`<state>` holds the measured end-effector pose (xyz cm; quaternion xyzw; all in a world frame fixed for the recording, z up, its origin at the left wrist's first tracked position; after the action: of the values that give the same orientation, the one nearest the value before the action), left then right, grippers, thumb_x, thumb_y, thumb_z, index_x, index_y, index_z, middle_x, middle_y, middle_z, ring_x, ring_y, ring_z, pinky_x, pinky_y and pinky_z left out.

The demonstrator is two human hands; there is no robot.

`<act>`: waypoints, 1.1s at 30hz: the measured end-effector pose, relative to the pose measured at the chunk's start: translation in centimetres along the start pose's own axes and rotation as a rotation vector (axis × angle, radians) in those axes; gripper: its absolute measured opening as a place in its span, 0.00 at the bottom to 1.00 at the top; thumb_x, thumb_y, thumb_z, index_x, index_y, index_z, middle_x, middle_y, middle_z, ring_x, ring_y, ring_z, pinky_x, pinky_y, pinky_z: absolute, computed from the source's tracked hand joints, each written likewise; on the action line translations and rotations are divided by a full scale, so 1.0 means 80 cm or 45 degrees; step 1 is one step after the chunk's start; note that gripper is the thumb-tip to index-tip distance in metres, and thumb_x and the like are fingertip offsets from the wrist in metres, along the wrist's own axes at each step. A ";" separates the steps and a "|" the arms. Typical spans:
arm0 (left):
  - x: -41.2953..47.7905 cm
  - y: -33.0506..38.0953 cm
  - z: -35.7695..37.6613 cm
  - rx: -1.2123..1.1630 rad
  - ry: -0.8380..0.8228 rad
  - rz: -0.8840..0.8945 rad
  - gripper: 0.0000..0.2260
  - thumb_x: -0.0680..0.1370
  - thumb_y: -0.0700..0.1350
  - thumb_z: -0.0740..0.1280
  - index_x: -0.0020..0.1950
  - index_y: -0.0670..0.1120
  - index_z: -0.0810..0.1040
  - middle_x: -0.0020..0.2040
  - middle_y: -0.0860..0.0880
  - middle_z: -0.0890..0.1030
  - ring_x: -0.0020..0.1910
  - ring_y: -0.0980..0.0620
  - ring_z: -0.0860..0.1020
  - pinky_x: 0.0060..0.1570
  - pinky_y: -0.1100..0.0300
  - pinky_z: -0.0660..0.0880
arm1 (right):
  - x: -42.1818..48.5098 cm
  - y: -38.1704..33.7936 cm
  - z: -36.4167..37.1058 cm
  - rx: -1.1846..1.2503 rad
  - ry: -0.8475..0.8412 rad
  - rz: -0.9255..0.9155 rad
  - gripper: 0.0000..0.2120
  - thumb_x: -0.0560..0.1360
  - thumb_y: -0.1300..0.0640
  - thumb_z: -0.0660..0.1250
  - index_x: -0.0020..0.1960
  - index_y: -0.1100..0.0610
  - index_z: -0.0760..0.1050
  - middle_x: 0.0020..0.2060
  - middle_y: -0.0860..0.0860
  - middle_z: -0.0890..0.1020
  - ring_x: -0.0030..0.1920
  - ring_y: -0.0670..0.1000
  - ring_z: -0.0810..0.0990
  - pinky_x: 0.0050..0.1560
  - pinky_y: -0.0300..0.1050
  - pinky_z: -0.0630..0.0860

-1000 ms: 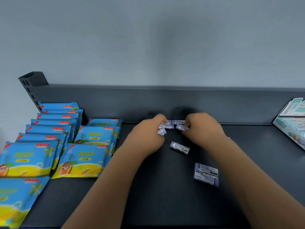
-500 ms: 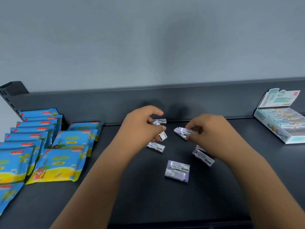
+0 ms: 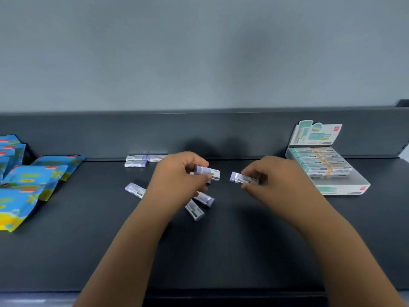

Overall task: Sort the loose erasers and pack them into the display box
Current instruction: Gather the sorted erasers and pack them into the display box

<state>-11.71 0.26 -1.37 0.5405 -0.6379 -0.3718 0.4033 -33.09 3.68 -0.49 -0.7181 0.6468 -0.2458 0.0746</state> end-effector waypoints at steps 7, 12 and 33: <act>-0.017 0.028 0.041 0.217 -0.002 0.092 0.04 0.72 0.47 0.77 0.41 0.53 0.83 0.39 0.53 0.84 0.36 0.48 0.83 0.36 0.48 0.80 | -0.013 0.040 -0.029 0.004 0.032 0.038 0.04 0.73 0.51 0.73 0.47 0.45 0.83 0.42 0.43 0.80 0.45 0.43 0.78 0.48 0.47 0.76; -0.015 0.046 0.044 0.322 -0.033 0.117 0.05 0.71 0.51 0.77 0.41 0.56 0.82 0.38 0.57 0.83 0.34 0.48 0.82 0.34 0.45 0.81 | -0.022 0.055 -0.038 0.064 0.108 0.109 0.04 0.72 0.53 0.74 0.46 0.45 0.82 0.41 0.42 0.80 0.42 0.42 0.77 0.45 0.45 0.76; -0.008 0.123 0.217 0.238 0.285 0.059 0.03 0.71 0.50 0.77 0.41 0.56 0.84 0.36 0.61 0.82 0.36 0.60 0.79 0.37 0.62 0.73 | -0.011 0.218 -0.128 0.018 0.079 0.157 0.12 0.73 0.52 0.75 0.55 0.43 0.84 0.48 0.42 0.78 0.47 0.44 0.77 0.45 0.38 0.69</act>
<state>-31.36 2.96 0.57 0.5990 -0.6332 -0.2385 0.4283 -53.28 4.05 0.74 -0.6683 0.6900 -0.2677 0.0746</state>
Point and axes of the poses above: each hand's wrist, its own x-axis towards the middle knuckle, its own z-axis out of the palm, y = z × x, the point moved 2 cm from there along x, towards the middle knuckle
